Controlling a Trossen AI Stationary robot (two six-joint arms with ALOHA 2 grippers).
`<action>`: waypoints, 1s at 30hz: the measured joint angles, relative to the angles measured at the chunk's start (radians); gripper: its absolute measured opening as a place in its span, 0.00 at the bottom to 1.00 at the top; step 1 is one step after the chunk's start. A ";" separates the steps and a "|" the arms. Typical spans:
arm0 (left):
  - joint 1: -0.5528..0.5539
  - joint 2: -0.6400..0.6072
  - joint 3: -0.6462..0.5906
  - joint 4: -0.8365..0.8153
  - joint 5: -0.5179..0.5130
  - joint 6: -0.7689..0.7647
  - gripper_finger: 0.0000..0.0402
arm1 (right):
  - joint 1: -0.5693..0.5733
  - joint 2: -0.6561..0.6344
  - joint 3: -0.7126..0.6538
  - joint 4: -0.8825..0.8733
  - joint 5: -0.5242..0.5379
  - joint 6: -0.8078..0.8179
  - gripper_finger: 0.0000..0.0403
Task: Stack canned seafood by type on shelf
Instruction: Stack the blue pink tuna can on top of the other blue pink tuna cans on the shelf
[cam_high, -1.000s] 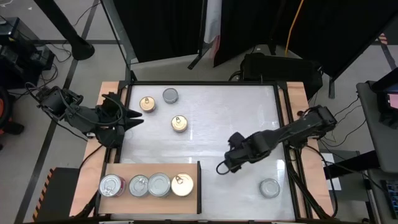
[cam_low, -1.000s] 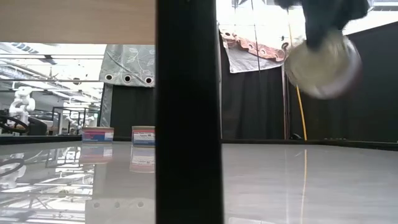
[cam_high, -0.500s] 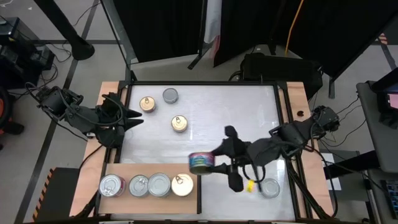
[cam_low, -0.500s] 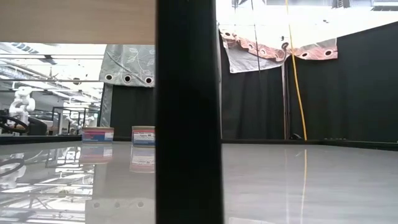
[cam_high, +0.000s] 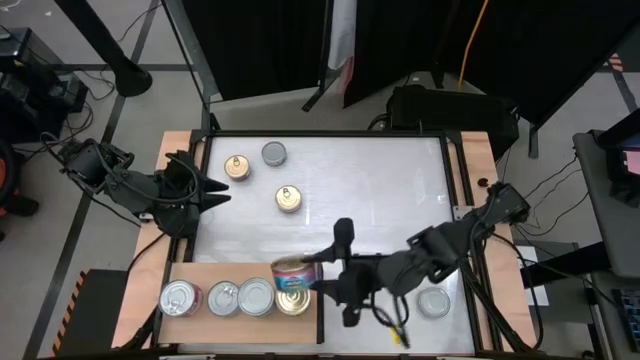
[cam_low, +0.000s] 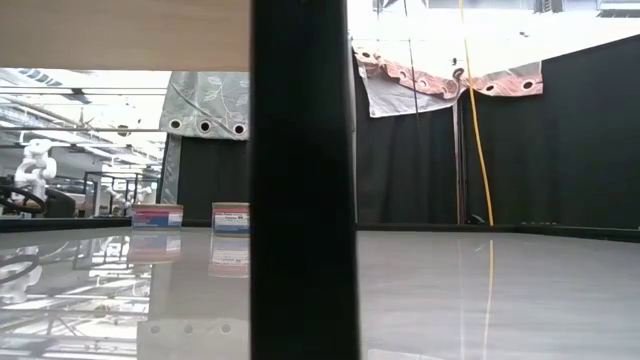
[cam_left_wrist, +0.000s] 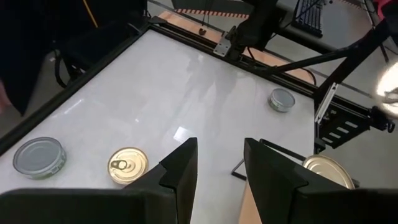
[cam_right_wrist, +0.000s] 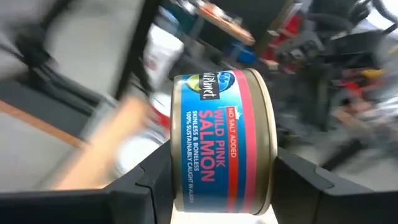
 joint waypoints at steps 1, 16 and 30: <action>0.000 0.000 0.000 0.000 0.002 0.000 0.33 | 0.005 0.010 0.000 0.000 0.045 -0.054 0.48; 0.000 0.000 0.000 -0.006 0.004 0.008 0.33 | 0.076 0.119 0.000 0.006 0.267 -0.548 0.48; 0.000 0.000 0.000 -0.004 -0.005 0.008 0.33 | 0.087 0.185 0.000 -0.103 0.151 -0.573 0.48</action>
